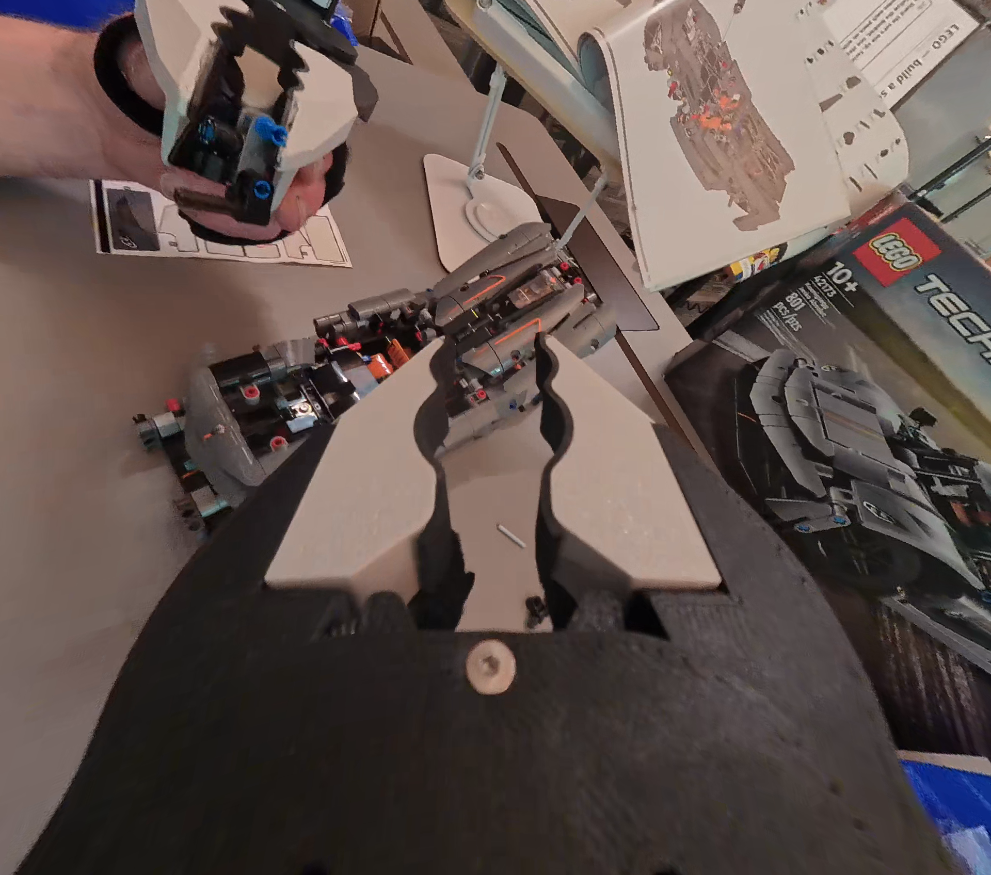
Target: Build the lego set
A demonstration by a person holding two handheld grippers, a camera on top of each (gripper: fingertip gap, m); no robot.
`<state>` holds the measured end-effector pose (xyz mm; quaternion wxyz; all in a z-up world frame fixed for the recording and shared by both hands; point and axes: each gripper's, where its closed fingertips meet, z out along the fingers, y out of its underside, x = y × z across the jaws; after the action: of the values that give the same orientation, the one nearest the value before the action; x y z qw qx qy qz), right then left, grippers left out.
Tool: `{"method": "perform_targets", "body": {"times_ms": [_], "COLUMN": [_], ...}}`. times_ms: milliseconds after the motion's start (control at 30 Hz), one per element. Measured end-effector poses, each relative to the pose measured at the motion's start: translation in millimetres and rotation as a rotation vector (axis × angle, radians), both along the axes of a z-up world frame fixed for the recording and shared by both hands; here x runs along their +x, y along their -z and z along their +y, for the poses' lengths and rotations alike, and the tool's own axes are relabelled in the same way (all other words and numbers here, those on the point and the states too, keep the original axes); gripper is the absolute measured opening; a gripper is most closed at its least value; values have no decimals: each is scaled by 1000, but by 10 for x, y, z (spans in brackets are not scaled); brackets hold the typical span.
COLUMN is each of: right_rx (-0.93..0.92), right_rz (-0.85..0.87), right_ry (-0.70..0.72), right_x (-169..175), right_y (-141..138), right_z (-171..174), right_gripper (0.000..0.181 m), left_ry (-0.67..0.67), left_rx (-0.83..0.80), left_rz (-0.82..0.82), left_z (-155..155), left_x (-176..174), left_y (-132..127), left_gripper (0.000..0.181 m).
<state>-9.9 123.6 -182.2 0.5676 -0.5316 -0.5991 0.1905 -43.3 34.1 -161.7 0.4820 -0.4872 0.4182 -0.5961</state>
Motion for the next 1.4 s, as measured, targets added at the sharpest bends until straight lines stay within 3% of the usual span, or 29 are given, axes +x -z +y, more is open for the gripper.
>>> {"method": "perform_targets", "body": {"times_ms": [867,1033,1400], "right_rx": [-89,-130,-38], "right_rz": [101,140,120], "right_ry": [-98,-161,-253], "right_x": [-143,-196,-335], "right_y": [58,33,35], "right_z": [-137,-242,-544], "right_gripper": [35,36,34], "left_ry": [-86,-128,-181], "left_rx": [-71,-84,-95], "left_rz": [2,-4,-20], "left_z": [213,284,384], "left_x": [-38,-69,-107], "left_y": [127,130,134], "left_gripper": [17,17,17]}}
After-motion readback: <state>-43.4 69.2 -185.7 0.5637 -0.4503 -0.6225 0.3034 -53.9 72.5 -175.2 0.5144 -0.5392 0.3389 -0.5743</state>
